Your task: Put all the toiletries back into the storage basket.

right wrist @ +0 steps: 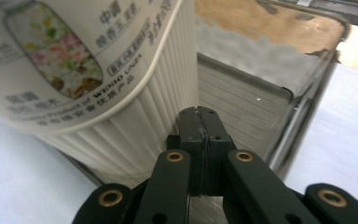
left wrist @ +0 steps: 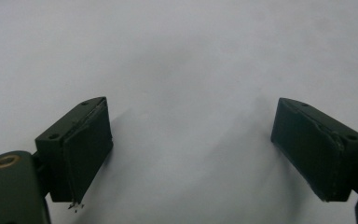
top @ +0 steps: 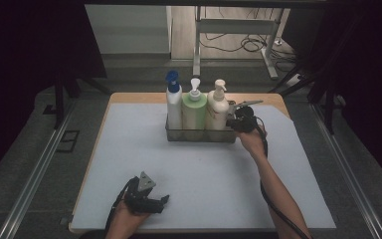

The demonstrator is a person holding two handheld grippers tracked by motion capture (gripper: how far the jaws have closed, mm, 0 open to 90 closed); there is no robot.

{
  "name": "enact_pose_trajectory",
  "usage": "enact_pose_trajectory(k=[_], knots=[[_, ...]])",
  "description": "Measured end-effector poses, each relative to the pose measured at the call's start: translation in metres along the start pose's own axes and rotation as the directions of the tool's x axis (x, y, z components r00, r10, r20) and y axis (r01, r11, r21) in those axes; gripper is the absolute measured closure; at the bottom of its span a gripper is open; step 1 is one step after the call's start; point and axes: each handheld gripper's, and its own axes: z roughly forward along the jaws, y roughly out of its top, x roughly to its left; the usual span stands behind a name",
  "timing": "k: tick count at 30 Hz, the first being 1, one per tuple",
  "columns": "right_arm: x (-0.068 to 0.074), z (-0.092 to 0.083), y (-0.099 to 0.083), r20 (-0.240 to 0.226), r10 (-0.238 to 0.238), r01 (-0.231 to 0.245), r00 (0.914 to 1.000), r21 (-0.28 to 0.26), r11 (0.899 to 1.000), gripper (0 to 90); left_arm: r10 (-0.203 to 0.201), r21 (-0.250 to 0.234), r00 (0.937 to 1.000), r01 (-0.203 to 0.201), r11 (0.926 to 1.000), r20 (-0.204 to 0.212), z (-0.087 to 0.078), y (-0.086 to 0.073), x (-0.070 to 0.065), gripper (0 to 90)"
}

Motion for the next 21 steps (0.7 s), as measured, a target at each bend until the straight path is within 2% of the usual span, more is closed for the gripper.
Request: enact_pose_trajectory(k=[9, 21], knots=[[0.010, 0.002, 0.002, -0.010, -0.023, 0.023, 0.9997, -0.001, 1.000, 89.5, -0.001, 0.000, 1.0000, 0.001, 1.0000, 0.000, 0.000, 0.000, 0.000, 12.1], [0.016, -0.002, 0.002, -0.020, -0.021, 0.021, 0.9996, -0.007, 1.000, 89.7, 0.002, 0.002, 1.0000, -0.002, 1.0000, -0.001, 0.000, 0.000, 0.000, 12.0]])
